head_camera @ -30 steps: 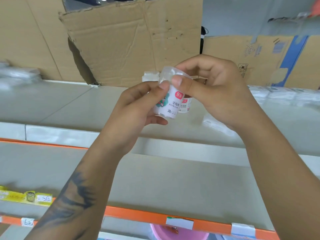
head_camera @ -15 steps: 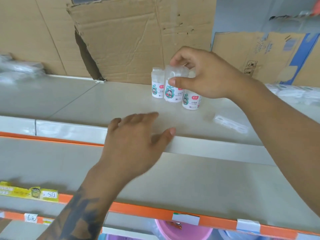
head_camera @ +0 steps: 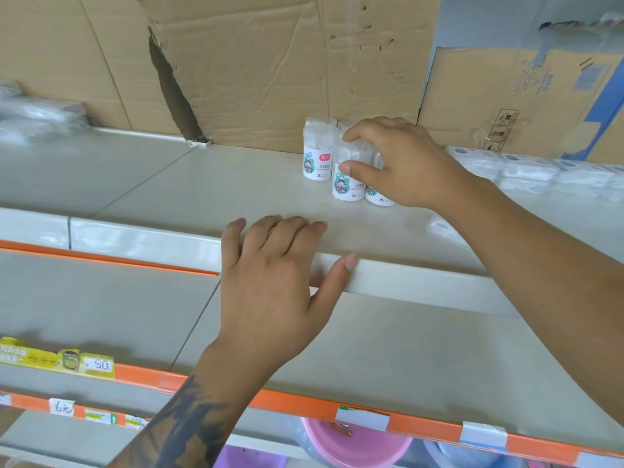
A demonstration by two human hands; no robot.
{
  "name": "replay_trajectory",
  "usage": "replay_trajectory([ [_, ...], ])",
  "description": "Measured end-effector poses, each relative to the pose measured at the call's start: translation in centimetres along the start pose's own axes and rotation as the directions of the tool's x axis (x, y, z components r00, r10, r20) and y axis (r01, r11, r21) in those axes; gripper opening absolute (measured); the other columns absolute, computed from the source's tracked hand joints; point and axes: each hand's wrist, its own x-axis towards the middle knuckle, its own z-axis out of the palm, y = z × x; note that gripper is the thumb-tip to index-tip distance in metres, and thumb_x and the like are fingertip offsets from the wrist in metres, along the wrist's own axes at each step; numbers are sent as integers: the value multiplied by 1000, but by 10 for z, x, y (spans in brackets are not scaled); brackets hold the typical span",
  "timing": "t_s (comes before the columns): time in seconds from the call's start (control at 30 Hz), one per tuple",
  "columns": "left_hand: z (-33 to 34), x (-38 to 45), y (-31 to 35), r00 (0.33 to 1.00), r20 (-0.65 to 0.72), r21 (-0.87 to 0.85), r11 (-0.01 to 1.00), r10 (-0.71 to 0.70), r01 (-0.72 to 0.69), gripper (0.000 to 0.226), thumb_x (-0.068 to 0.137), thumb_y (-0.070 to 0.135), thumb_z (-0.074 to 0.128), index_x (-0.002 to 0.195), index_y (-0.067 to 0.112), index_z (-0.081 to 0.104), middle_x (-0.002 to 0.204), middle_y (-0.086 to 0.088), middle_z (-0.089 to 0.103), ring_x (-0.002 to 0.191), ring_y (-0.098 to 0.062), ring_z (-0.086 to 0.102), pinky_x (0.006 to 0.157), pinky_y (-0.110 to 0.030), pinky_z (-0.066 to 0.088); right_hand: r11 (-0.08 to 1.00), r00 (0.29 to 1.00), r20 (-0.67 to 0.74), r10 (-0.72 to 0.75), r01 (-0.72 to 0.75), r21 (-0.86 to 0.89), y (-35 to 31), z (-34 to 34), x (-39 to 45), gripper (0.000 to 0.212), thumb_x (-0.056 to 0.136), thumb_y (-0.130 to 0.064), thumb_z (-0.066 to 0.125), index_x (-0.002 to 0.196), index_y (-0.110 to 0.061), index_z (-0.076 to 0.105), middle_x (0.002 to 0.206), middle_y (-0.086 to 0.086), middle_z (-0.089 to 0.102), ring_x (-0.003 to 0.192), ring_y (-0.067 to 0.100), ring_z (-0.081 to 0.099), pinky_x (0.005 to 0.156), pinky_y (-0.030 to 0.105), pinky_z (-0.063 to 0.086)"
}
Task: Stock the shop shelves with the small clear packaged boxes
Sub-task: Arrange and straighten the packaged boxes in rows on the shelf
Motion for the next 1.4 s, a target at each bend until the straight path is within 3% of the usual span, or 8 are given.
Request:
replay_trajectory([
  [0.57,4,-1,0,999,-37,-31,1000,-5,3,53,100,63,42,118,24,72,115,8,70,111,-24,60,112,-54,31,983,995,-97,-20,2,-183,-11,1,-2,50,92,-57,62,127,-22,64,125,6,63,116,33,58,105,45,34],
  [0.8,-16,12,2,996,82,-97,995,-24,32,53,97,68,38,119,32,70,121,11,69,113,-22,62,100,-45,38,998,994,-90,59,-58,13,-7,-15,-13,61,81,-66,60,129,-28,62,125,2,61,115,27,59,101,46,46],
  [0.93,-31,66,5,990,138,-200,978,-26,54,54,94,63,41,132,31,62,129,2,66,114,-29,62,96,-47,48,991,993,-29,119,-117,70,2,-29,-26,67,69,-69,61,123,-31,64,120,-2,61,109,18,58,97,38,48],
  [1.03,-21,119,7,984,174,-197,980,38,-3,49,96,46,57,141,27,57,134,-3,62,120,-28,60,99,-42,49,988,990,-16,144,-142,67,8,-29,-33,53,77,-46,79,125,-27,65,122,1,61,108,19,58,93,31,45],
  [1.13,-5,152,6,949,302,-155,987,94,-49,49,96,35,64,144,26,56,140,-6,60,129,-28,55,105,-35,42,986,989,-38,145,-141,87,12,-23,-36,46,81,-29,81,124,-21,67,120,5,61,98,16,54,87,23,37],
  [1.2,0,158,6,939,333,-172,985,87,-30,44,96,32,67,139,25,62,142,-4,61,129,-28,56,106,-34,41,983,986,-65,152,-144,111,14,-20,-37,43,83,-26,80,123,-20,68,118,5,61,94,15,52,85,21,35],
  [1.4,11,152,5,967,239,-209,977,94,-43,40,93,30,73,133,21,68,132,-8,64,113,-29,63,101,-33,43,975,978,-83,194,-183,125,17,-15,-34,41,85,-29,79,124,-22,68,119,5,59,93,12,48,86,24,38],
])
